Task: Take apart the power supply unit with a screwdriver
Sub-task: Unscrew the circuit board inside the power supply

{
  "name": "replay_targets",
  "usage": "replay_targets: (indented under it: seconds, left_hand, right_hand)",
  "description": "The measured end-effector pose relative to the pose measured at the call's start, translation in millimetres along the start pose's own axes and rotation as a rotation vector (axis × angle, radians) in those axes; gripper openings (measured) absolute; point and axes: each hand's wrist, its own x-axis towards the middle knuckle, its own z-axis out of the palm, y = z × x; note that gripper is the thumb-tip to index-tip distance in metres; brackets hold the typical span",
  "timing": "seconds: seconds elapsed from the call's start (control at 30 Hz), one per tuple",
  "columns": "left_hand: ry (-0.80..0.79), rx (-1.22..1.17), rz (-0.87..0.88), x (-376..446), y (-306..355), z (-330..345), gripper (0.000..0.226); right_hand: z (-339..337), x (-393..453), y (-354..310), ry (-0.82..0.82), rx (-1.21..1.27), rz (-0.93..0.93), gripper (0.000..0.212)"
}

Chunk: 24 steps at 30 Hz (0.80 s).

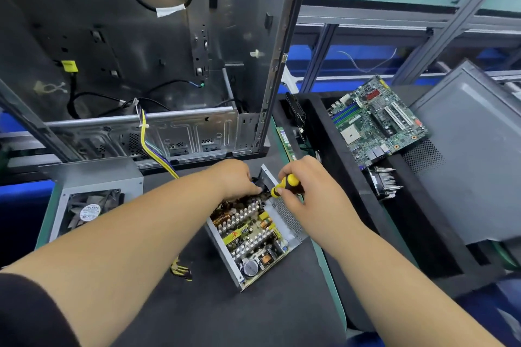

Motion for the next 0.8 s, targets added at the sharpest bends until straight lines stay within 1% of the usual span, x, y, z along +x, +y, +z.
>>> replay_targets:
  seconds: [0.17, 0.27, 0.4, 0.5, 0.6, 0.8]
  left_hand:
    - [-0.054, -0.138, -0.033, 5.9, -0.7, -0.8, 0.062]
    - [-0.041, -0.13, -0.045, 11.3, -2.1, 1.6, 0.049]
    - [-0.035, -0.225, -0.087, 17.6, -6.3, 2.1, 0.041]
    - [-0.054, -0.171, -0.082, 18.6, -8.7, 2.5, 0.035]
    - [-0.041, -0.162, -0.09, 20.3, -9.3, 5.9, 0.04]
    - [-0.027, -0.15, -0.078, 22.0, -9.3, 7.3, 0.041]
  right_hand:
    - [5.6, 0.0, -2.2, 0.022, -0.039, -0.015, 0.015]
    - [7.5, -0.1, -1.9, 0.035, -0.062, -0.019, 0.017]
    - [7.1, 1.1, -2.1, 0.046, -0.073, -0.04, 0.017]
    - [6.4, 1.7, -3.0, 0.048, -0.07, -0.038, 0.017]
    - [6.1, 1.3, -2.8, 0.046, -0.061, -0.038, 0.017]
    - [6.4, 0.1, -2.0, 0.035, -0.038, -0.045, 0.017]
